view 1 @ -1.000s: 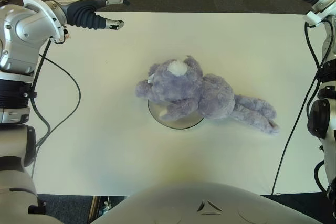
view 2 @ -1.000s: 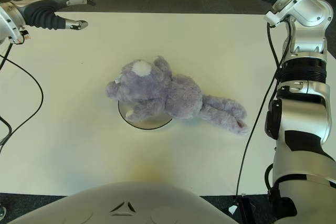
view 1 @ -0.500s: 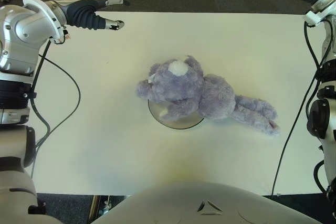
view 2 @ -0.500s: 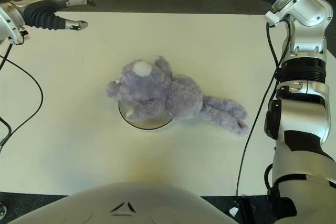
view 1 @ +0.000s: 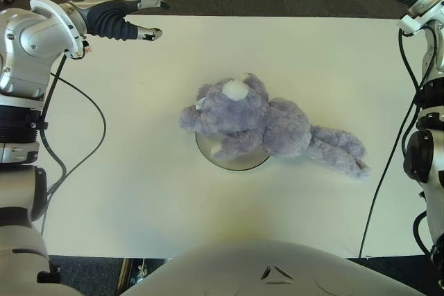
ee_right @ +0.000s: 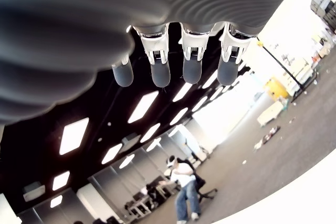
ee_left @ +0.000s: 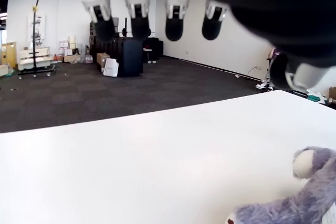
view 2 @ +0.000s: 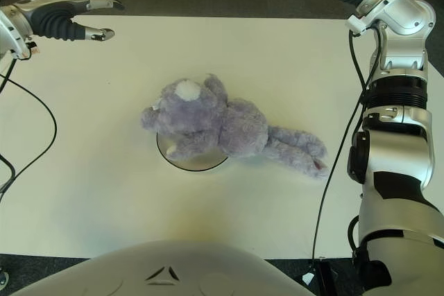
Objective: Put the doll into the plate.
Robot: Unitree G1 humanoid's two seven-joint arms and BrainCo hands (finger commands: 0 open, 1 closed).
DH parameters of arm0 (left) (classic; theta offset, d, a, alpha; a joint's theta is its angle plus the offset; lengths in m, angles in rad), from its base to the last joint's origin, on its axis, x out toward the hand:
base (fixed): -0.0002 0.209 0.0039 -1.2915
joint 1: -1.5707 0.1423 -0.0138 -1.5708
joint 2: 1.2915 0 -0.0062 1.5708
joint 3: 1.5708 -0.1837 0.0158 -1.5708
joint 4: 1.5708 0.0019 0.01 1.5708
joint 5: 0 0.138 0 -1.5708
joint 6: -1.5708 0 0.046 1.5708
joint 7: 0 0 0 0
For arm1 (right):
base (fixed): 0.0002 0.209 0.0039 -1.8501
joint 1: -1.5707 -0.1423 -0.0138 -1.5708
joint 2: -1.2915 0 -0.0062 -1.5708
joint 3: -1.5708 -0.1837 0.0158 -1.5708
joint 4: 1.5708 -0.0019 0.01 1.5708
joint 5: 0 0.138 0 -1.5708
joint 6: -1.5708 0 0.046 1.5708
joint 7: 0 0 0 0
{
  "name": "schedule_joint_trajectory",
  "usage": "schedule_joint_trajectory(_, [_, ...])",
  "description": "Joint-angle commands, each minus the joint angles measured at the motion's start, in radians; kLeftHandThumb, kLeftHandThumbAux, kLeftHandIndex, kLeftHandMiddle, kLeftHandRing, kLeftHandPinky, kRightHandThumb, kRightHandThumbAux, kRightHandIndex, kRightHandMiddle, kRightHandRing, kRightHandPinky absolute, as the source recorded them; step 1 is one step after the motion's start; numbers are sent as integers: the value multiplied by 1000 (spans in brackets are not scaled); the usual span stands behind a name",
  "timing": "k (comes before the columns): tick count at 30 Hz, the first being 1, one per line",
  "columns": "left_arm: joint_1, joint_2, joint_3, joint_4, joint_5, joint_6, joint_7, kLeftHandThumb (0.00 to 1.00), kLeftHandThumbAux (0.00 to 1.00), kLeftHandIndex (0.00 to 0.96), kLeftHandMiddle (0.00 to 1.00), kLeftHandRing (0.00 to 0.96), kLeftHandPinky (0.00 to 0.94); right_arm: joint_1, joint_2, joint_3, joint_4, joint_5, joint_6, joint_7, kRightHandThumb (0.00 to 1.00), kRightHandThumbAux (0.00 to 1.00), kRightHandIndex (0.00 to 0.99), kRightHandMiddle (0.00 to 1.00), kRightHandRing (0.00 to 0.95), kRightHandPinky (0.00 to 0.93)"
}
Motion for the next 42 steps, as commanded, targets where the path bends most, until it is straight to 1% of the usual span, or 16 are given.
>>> schedule_joint_trajectory(1, [-11,0,-10,24,-6,-11,-9,455,271,0,0,0,0,-14,10,8,15,-8,6,-4,25,356,0,0,0,0])
schedule_joint_trajectory(14, [-13,3,-7,46,-6,-31,-6,455,271,0,0,0,0,-15,15,15,13,-10,6,-12,25,356,0,0,0,0])
schedule_joint_trajectory(15, [29,-337,153,356,-200,-116,219,455,271,0,0,0,0,71,202,-99,155,92,-48,-193,25,356,0,0,0,0])
schedule_joint_trajectory(16, [61,-592,274,589,-346,-180,388,115,527,0,0,0,0,133,342,-185,264,169,-78,-333,6,635,13,15,2,6])
schedule_joint_trajectory(17, [81,-762,354,747,-443,-225,501,28,593,0,0,0,0,174,436,-243,338,219,-98,-428,1,702,16,18,4,10])
schedule_joint_trajectory(18, [85,-850,390,818,-487,-249,574,7,609,0,0,0,0,191,483,-272,380,242,-101,-479,0,717,18,19,5,13])
schedule_joint_trajectory(22, [64,-874,381,841,-462,-276,639,0,609,0,0,0,0,177,481,-264,413,216,-73,-508,0,716,25,22,8,11])
schedule_joint_trajectory(26, [51,-879,379,887,-445,-300,672,0,589,0,0,0,0,176,481,-250,437,183,-72,-530,0,705,35,28,13,10])
schedule_joint_trajectory(35, [19,-869,381,973,-425,-322,700,0,577,0,0,0,0,187,484,-230,493,114,-78,-588,0,698,46,39,21,15])
schedule_joint_trajectory(38, [7,-866,376,1000,-418,-320,708,0,579,0,0,0,0,185,488,-225,505,91,-80,-615,0,695,48,42,25,21])
schedule_joint_trajectory(42, [-7,-863,371,1034,-413,-324,713,0,585,0,0,0,0,178,503,-218,526,66,-78,-658,0,693,49,43,28,35])
